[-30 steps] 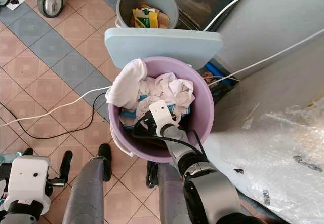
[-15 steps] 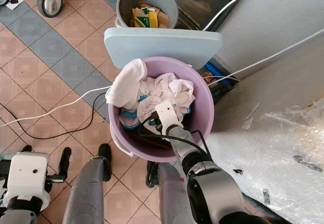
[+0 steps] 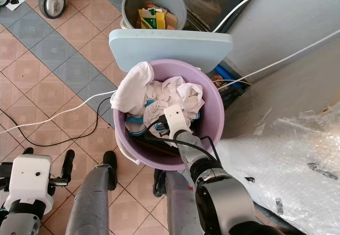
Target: Clothes washing
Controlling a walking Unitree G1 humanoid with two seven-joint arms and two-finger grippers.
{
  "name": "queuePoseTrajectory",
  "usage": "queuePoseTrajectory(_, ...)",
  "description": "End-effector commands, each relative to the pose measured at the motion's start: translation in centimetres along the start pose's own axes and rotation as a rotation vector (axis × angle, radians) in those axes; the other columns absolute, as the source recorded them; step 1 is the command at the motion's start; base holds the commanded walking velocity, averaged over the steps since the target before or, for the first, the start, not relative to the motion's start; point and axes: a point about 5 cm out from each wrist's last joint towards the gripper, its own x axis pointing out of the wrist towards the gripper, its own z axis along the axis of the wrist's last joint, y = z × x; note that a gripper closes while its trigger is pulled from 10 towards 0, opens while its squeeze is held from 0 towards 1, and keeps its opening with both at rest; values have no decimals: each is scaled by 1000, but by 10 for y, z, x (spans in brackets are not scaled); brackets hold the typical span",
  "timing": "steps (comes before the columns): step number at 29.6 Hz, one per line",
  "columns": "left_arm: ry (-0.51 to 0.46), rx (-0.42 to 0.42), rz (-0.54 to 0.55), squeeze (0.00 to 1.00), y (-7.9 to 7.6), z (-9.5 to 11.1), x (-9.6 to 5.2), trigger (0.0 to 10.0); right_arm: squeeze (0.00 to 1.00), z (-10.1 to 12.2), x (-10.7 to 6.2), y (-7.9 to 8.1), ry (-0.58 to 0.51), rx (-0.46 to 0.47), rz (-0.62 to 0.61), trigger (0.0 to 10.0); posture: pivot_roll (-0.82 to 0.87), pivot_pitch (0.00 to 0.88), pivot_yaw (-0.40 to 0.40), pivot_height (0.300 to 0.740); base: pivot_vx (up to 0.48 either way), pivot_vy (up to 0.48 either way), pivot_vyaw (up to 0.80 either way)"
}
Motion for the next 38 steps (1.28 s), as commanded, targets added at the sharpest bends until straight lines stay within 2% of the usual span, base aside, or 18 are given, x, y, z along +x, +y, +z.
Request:
queuePoseTrajectory(1, 36, -3, -5, 0, -2, -7, 0, 10000, 0, -19, -3, -3, 73, 38, -7, 0, 314, 473, -171, 740, 0, 0, 0)
queuePoseTrajectory(4, 30, -10, 0, 0, -3, -7, 5, 10000, 0, -18, -3, -6, 80, 47, -12, 0, 311, 461, -171, 740, 0, 0, 0)
queuePoseTrajectory(12, -41, -28, 10, 0, -5, 0, 42, 10000, 0, 9, 0, -17, 9, 51, 0, 0, 267, 350, -162, 740, 0, 0, 0)
queuePoseTrajectory(16, -74, -34, 2, 0, -8, 4, 59, 10000, 0, 23, 0, -30, -41, 79, -12, 0, 239, 283, -156, 740, 0, 0, 0)
queuePoseTrajectory(17, -82, -36, -1, 0, -9, 5, 69, 10000, 0, 29, 0, -35, -60, 88, -19, 0, 227, 258, -151, 740, 0, 0, 0)
queuePoseTrajectory(19, -98, -38, -3, 0, -10, 7, 74, 10000, 0, 36, -1, -41, -92, 96, -23, 0, 214, 233, -146, 740, 0, 0, 0)
queuePoseTrajectory(21, -125, -40, -1, 0, -9, 10, 87, 10000, 0, 50, -3, -51, -170, 129, -42, 0, 184, 189, -134, 740, 0, 0, 0)
queuePoseTrajectory(23, -130, -43, 4, 0, -9, 10, 91, 10000, 0, 53, -4, -54, -195, 139, -49, 0, 164, 168, -126, 740, 0, 0, 0)
queuePoseTrajectory(25, -129, -93, 16, 0, -11, 12, 104, 10000, 0, 68, -11, -66, -331, 158, -73, 0, 132, 120, -110, 740, 0, 0, 0)
queuePoseTrajectory(29, -142, -123, 10, 0, -16, 15, 113, 10000, 0, 71, -20, -75, -437, 178, -104, 0, 100, 57, -88, 740, 0, 0, 0)
queuePoseTrajectory(30, -160, -130, 1, 0, -21, 18, 118, 10000, 0, 70, -30, -80, -511, 187, -134, 0, 83, 28, -75, 740, 0, 0, 0)
queuePoseTrajectory(32, -167, -129, 2, 0, -23, 19, 120, 10000, 0, 69, -37, -81, -547, 180, -154, 0, 66, 5, -65, 740, 0, 0, 0)
queuePoseTrajectory(33, -185, -131, -6, 0, -28, 20, 126, 10000, 0, 64, -51, -81, -609, 154, -192, 0, 44, 0, -49, 740, 0, 0, 0)
queuePoseTrajectory(36, -194, -168, -43, 0, -36, 24, 132, 10000, 0, 57, -69, -82, -655, 134, -261, 0, 25, 0, -38, 740, 0, 0, 0)
queuePoseTrajectory(37, -198, -216, -92, 0, -42, 27, 134, 10000, 0, 52, -76, -79, -657, 165, -289, 0, 1, 0, -21, 740, 0, 0, 0)
queuePoseTrajectory(38, -201, -213, -101, 0, -44, 28, 136, 10000, 0, 50, -77, -78, -653, 176, -293, 0, -9, 0, -11, 740, 0, 0, 0)
